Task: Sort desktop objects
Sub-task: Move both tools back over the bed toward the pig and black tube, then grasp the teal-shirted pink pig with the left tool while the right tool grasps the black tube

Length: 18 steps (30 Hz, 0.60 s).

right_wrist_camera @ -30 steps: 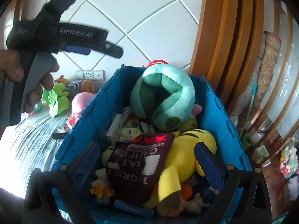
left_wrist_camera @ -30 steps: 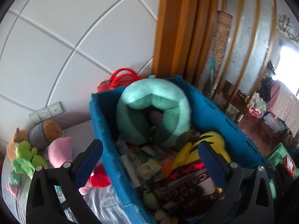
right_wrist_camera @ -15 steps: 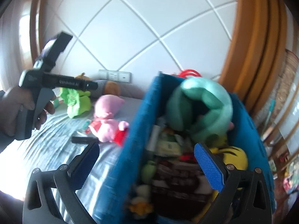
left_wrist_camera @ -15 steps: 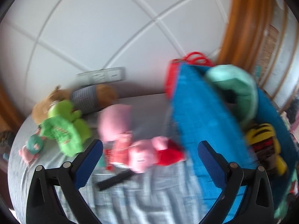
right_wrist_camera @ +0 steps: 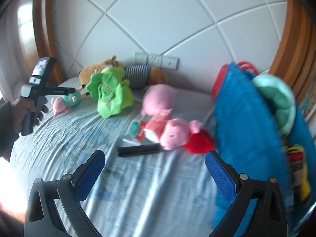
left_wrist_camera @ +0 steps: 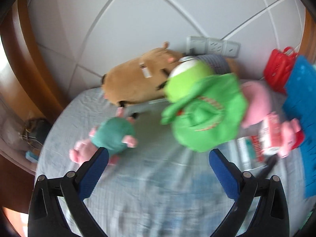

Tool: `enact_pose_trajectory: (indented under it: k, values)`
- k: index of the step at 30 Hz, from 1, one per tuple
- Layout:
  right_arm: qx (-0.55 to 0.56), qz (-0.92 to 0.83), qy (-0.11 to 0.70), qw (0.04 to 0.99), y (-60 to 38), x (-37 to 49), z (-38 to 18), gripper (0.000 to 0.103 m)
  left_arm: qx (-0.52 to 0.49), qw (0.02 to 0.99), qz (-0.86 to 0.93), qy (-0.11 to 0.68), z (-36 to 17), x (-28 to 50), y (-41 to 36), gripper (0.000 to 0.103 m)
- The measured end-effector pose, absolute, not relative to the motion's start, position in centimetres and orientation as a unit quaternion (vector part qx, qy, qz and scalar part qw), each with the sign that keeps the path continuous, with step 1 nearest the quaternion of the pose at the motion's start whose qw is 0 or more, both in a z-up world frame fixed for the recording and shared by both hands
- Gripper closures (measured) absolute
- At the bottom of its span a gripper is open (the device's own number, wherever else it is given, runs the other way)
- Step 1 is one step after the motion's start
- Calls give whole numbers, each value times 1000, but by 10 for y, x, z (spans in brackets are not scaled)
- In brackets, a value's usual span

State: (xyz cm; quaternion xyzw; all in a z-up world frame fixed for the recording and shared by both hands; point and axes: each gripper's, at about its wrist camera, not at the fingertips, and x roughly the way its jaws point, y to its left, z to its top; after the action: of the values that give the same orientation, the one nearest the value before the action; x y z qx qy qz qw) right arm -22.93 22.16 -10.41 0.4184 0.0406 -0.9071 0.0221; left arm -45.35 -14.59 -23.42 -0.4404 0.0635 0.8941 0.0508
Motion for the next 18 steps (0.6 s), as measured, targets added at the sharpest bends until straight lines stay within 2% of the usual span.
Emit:
enact_pose_trajectory:
  k: [6, 12, 13, 17, 18]
  values:
    - [442, -897, 24, -6, 178, -286, -187, 1, -448, 46, 886, 110, -295, -492, -206, 0]
    - [489, -870, -28, -60, 182, -344, -291, 1, -455, 25, 883, 112, -343, -517, -239, 0]
    - [494, -865, -42, -71, 184, -352, -305, 3, -457, 24, 882, 112, -350, -522, -243, 0]
    - [514, -849, -73, -100, 189, -372, -334, 26, -456, 27, 881, 126, -364, -532, -243, 0]
    - [519, -845, -77, -106, 190, -376, -338, 28, -454, 27, 881, 132, -366, -533, -242, 0]
